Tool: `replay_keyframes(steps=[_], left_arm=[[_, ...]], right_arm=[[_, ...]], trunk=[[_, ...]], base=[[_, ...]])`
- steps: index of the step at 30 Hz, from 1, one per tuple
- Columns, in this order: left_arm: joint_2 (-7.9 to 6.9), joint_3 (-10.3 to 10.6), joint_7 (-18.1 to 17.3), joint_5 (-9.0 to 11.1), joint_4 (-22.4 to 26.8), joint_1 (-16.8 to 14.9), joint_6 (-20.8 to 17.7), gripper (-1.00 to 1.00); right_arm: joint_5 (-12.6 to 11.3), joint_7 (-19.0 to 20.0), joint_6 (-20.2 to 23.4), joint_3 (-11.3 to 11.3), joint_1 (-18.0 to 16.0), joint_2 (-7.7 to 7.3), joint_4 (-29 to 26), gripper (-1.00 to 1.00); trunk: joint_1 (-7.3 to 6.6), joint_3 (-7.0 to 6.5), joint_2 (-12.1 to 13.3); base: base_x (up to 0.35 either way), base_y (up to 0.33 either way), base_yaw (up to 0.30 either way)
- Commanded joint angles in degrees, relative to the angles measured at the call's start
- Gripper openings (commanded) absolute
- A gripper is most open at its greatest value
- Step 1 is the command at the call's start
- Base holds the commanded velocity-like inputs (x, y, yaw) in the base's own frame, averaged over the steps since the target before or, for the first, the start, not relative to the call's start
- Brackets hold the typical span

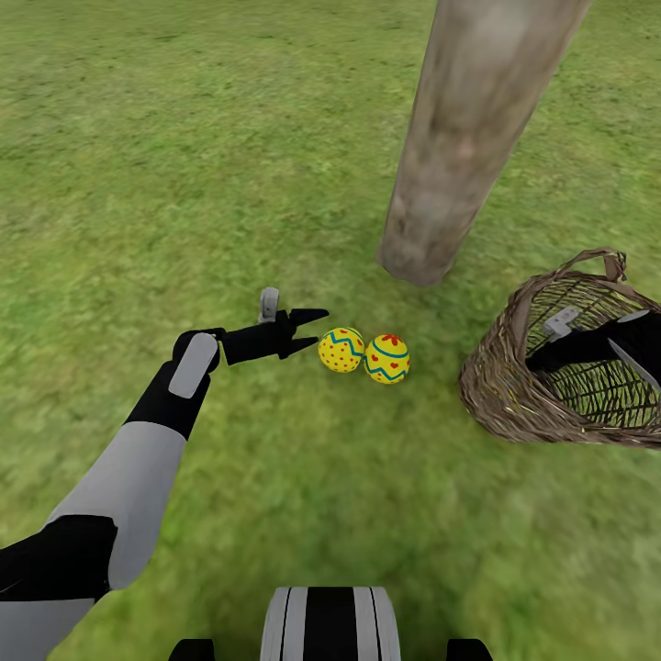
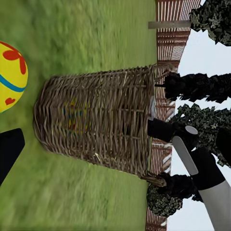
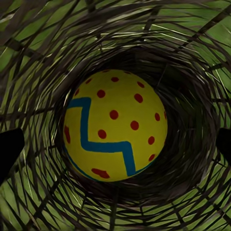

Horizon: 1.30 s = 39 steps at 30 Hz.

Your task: Take the three Easter eggs out of the wicker basket on the lawn in the garden, then place them on the lawn next to a single tree (choose any tree) so that all three eggs are next to the same tree and none are left in the basket.

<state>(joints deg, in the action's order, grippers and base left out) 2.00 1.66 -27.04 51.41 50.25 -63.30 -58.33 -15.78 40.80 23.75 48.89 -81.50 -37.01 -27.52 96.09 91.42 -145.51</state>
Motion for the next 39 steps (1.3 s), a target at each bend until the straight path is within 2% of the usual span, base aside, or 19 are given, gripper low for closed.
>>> replay_keyframes(steps=[1,7,23,25,33,36,39], left_arm=[[0.02,-0.02,-0.38,-0.34,-0.01,-0.05,-0.17,1.00],[-0.02,0.01,-0.38,-0.32,0.02,-0.02,-0.16,1.00],[0.01,0.03,-0.38,-0.53,0.02,-0.04,-0.20,1.00],[-0.03,0.84,-0.38,-0.47,0.02,-0.02,-0.17,1.00],[-0.08,1.31,-0.38,-0.35,0.09,-0.04,-0.19,1.00],[-0.13,1.32,-0.38,-0.33,0.20,-0.04,-0.18,1.00],[-0.16,1.33,-0.38,-0.25,2.45,-0.01,-0.20,1.00]], right_arm=[[-0.57,-0.06,0.48,0.33,-0.06,-0.08,-0.14,1.00],[-0.57,-0.03,0.50,0.33,-0.06,-0.08,-0.16,1.00],[-0.40,-0.52,0.49,0.50,-0.06,-0.08,-0.12,1.00],[-0.40,-0.54,0.38,0.50,-0.06,-0.08,-0.09,1.00],[-0.40,-0.55,0.37,0.50,-0.06,-0.02,-0.15,1.00],[-0.40,-0.55,0.40,0.45,-0.06,0.00,-0.21,1.00],[-0.40,-0.59,0.41,0.47,-0.06,0.00,-0.22,1.00]], trunk=[[-0.01,0.04,-0.02],[-0.01,0.04,-0.02],[0.40,3.58,-0.23],[0.46,4.03,-0.26],[0.66,5.80,-0.36],[0.66,5.80,-0.36],[0.66,5.80,-0.36]], base=[[0.000,0.000,0.000],[0.000,0.000,0.000],[0.000,0.000,0.000],[0.000,0.000,0.000],[0.000,0.000,0.000],[0.000,0.000,0.000],[0.000,0.000,0.000]])
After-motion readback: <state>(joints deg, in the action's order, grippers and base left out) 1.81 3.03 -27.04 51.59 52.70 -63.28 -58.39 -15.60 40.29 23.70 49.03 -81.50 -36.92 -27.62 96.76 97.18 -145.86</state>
